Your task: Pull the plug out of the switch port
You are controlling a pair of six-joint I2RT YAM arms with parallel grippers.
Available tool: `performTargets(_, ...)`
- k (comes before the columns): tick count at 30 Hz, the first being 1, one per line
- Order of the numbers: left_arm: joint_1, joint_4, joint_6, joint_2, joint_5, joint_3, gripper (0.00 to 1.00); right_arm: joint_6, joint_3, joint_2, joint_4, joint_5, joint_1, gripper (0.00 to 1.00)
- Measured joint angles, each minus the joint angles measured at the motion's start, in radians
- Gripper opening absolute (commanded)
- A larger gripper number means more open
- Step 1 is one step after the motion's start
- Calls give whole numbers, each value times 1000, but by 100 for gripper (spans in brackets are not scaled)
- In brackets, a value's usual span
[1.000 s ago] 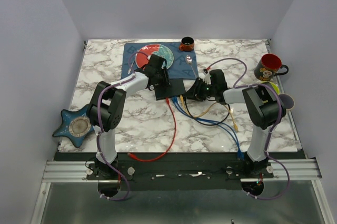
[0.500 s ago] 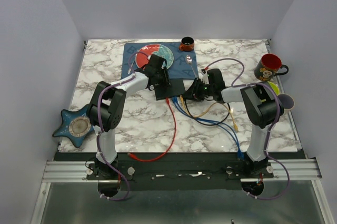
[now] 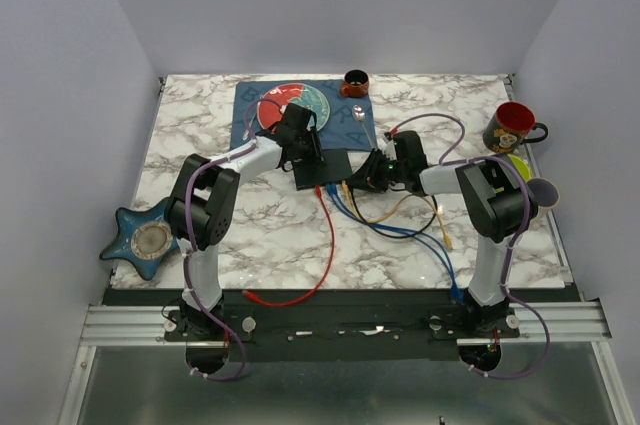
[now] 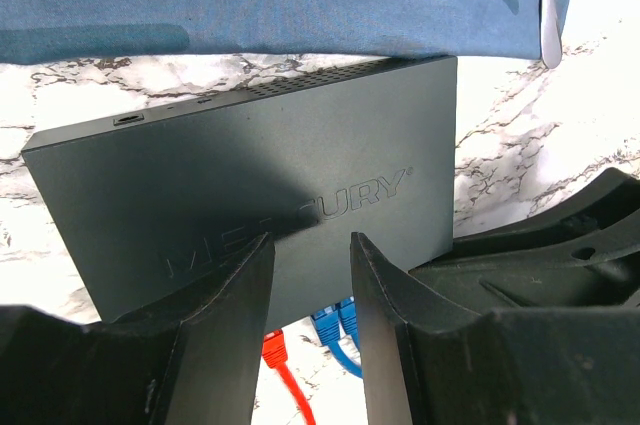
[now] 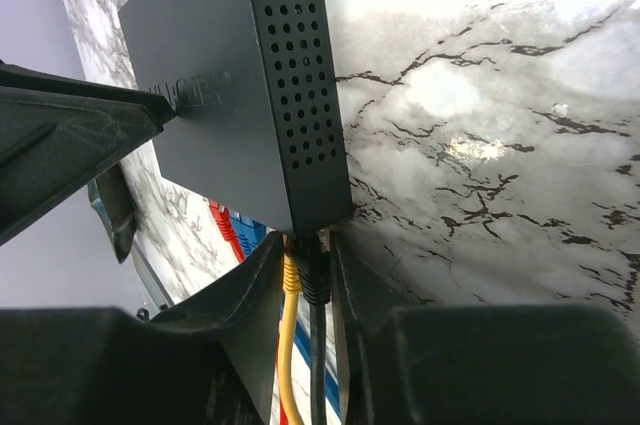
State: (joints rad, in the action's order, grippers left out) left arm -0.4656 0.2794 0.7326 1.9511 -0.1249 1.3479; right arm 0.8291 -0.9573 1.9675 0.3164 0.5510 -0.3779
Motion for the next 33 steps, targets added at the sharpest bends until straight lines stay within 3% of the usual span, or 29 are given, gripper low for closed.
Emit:
performTargets(6,0,0,0,0,0,0,50,8,3,0,1,-8,0,36)
performTargets(33,5,-1,0,0,0,-1,50,68,38,0,67,-5,33,33)
